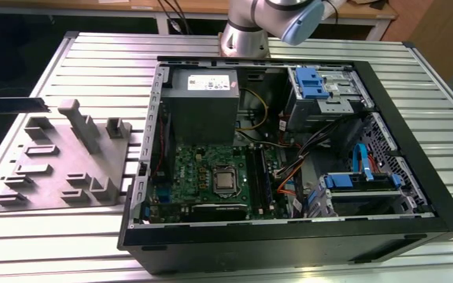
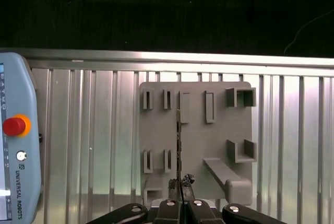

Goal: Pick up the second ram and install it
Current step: 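Pick up the second ram and move it above second insertion slot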

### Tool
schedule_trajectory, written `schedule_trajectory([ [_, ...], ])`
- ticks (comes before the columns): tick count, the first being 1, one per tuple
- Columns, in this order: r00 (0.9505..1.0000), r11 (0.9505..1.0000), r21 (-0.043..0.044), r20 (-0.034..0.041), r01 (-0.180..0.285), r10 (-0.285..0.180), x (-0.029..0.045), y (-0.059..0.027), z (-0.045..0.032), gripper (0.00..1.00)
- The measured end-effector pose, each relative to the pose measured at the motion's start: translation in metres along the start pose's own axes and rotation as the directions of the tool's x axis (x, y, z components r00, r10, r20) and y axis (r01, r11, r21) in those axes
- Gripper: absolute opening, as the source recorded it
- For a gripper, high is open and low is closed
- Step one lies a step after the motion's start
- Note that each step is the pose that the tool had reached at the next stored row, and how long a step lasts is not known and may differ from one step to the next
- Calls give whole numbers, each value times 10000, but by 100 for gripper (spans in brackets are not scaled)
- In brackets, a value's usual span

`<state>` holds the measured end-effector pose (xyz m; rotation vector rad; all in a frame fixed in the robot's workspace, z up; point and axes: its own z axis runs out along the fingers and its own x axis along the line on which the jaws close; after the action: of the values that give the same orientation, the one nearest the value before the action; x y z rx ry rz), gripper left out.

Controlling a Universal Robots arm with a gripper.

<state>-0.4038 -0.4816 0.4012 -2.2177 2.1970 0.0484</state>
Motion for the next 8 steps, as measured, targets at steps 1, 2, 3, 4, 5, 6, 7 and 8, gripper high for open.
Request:
schedule_trajectory([
  [1,10000,10000,0,0,0,0,0,-29,0,11],
  [2,10000,10000,0,1,0,0,1,-56,0,11],
  [3,10000,10000,0,0,-1,1,1,-84,-1,11],
  [4,10000,10000,0,1,-4,4,1,-108,0,11],
  [5,10000,10000,0,0,-8,8,1,-132,0,11],
  [6,10000,10000,-1,0,-10,10,1,-158,0,11],
  [7,10000,10000,1,1,-13,13,2,-184,0,11],
  [8,10000,10000,1,1,-15,15,2,-212,1,11],
])
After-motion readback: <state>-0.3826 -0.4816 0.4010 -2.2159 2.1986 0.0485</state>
